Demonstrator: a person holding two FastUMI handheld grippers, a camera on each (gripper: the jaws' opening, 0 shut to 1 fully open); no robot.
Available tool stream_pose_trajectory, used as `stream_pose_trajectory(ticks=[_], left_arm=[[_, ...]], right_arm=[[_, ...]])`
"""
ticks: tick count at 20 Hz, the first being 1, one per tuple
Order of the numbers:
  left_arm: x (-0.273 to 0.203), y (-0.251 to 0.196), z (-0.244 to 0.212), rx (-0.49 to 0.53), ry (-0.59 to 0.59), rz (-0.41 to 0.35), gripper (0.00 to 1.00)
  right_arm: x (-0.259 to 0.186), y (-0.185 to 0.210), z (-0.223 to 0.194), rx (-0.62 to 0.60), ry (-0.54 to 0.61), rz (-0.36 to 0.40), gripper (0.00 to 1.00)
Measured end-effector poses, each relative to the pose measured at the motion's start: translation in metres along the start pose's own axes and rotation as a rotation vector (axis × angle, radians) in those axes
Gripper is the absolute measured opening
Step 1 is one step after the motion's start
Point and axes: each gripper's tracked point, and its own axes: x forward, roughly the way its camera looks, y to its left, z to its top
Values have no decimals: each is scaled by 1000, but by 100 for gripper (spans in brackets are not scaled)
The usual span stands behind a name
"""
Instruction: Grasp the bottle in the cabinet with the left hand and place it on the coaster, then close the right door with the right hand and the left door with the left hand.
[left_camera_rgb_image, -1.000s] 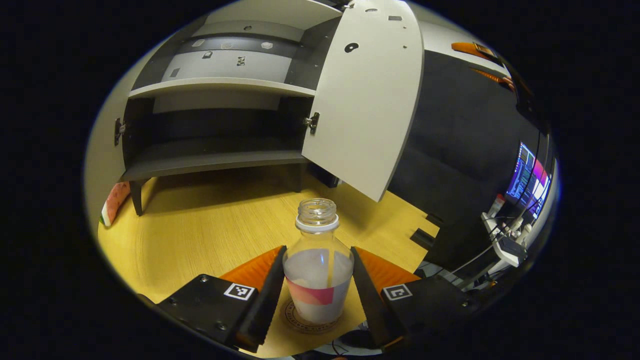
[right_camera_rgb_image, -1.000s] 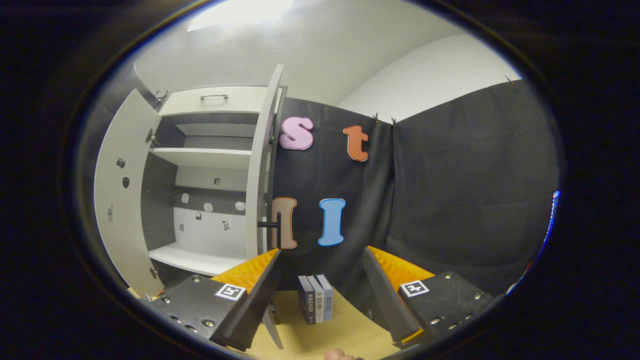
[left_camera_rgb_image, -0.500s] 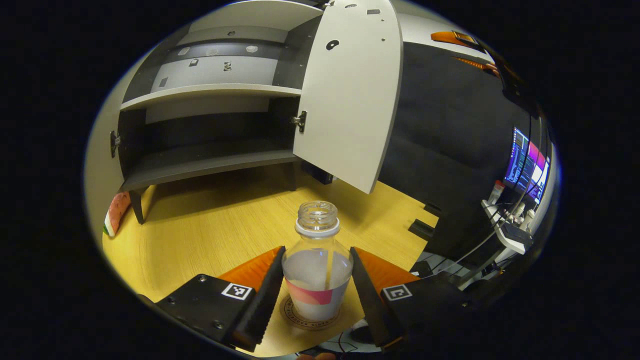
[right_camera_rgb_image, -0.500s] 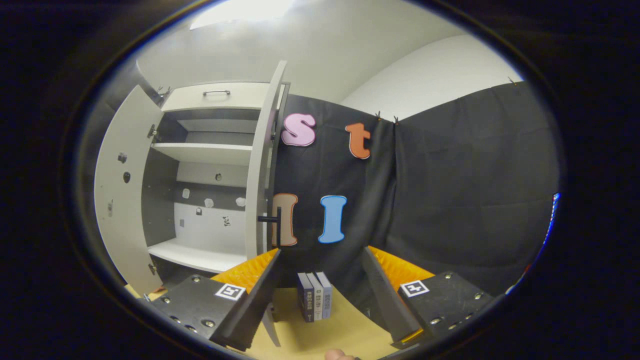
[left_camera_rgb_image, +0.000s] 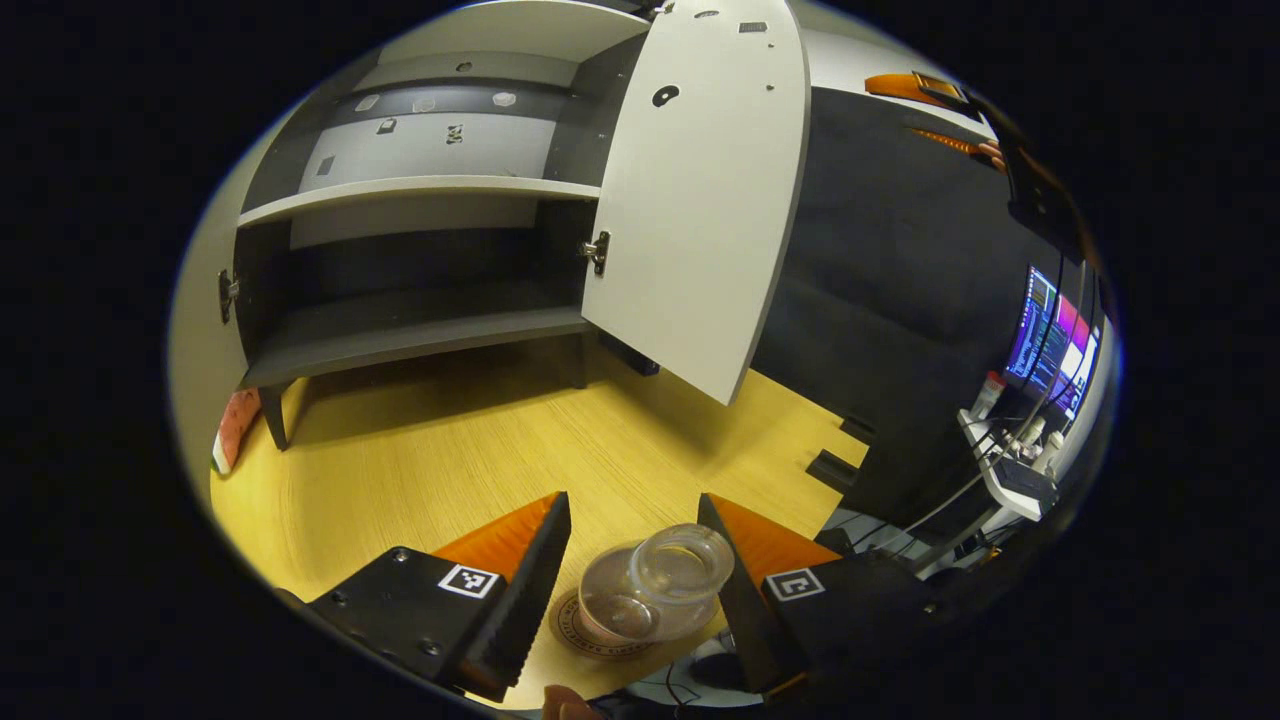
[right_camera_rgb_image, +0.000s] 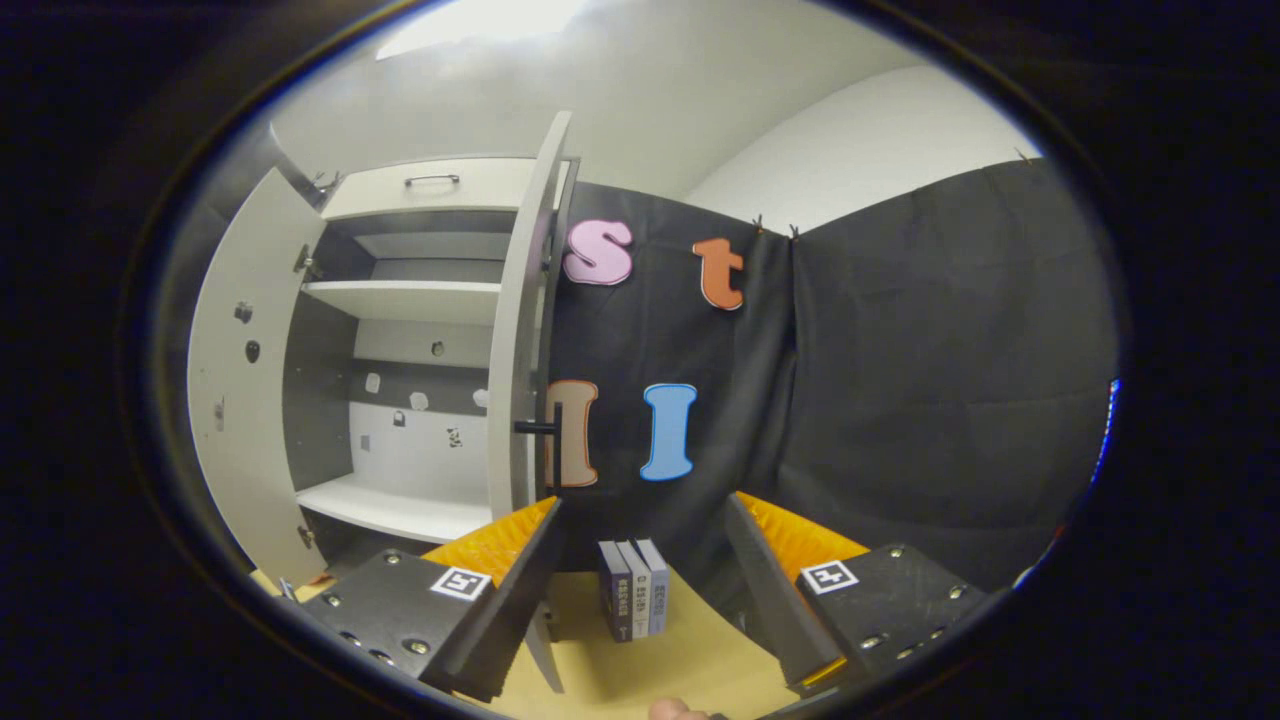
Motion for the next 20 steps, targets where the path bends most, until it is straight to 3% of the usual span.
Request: stream_pose_trajectory(ticks=[9,10,11,12,20], left_arm=[[-4,0,12,33,-3,10,82],[-5,-2,16,32,-11,7,82],[-6,-4,21,32,-20,5,82],[-7,-5,26,33,-29,4,82],[-15,-12,93,20,-147,12,82]], right_arm=[[5,1,-4,19,4,6,94],[6,1,-5,18,5,7,97],[5,2,-6,19,6,9,94],[5,3,-8,21,8,10,97],[7,3,-13,31,12,11,94]])
